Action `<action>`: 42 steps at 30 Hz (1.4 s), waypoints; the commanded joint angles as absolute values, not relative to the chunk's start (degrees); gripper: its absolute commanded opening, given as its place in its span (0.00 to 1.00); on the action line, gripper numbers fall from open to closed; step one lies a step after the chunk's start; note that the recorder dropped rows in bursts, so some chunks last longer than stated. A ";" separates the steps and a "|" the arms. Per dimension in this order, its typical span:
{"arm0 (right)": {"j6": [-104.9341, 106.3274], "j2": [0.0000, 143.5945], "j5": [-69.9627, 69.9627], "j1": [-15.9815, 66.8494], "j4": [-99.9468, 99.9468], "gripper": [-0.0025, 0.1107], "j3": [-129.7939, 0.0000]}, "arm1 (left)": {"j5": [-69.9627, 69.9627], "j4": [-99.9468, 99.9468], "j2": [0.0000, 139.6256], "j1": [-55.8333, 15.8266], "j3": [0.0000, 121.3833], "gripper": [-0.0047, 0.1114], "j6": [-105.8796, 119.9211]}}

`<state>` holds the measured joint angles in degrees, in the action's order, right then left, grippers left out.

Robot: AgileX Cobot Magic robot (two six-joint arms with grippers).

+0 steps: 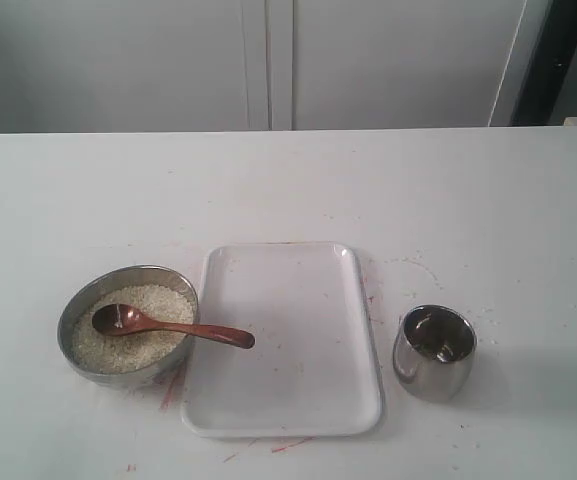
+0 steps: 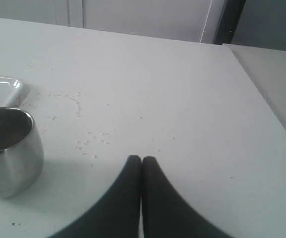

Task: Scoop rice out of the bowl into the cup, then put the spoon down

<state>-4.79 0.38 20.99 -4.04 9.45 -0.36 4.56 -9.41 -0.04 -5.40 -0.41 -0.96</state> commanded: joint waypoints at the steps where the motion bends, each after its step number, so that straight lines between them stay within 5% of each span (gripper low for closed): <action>1: -4.06 0.00 20.46 -4.02 10.08 0.02 0.00 | 4.38 -9.78 0.00 -5.30 0.00 0.16 -1.06; 18: -3.27 0.00 11.81 -4.02 10.04 0.02 0.00 | 4.38 -9.78 0.00 -5.30 0.00 0.16 -1.06; 35: -6.69 0.00 -29.29 -4.02 9.47 0.02 0.00 | 4.38 -9.78 0.00 -5.30 0.00 0.16 -1.06; 42: -27.67 0.00 -53.19 -4.02 4.38 0.02 0.00 | 4.38 -9.78 0.00 -5.30 0.00 0.16 -1.06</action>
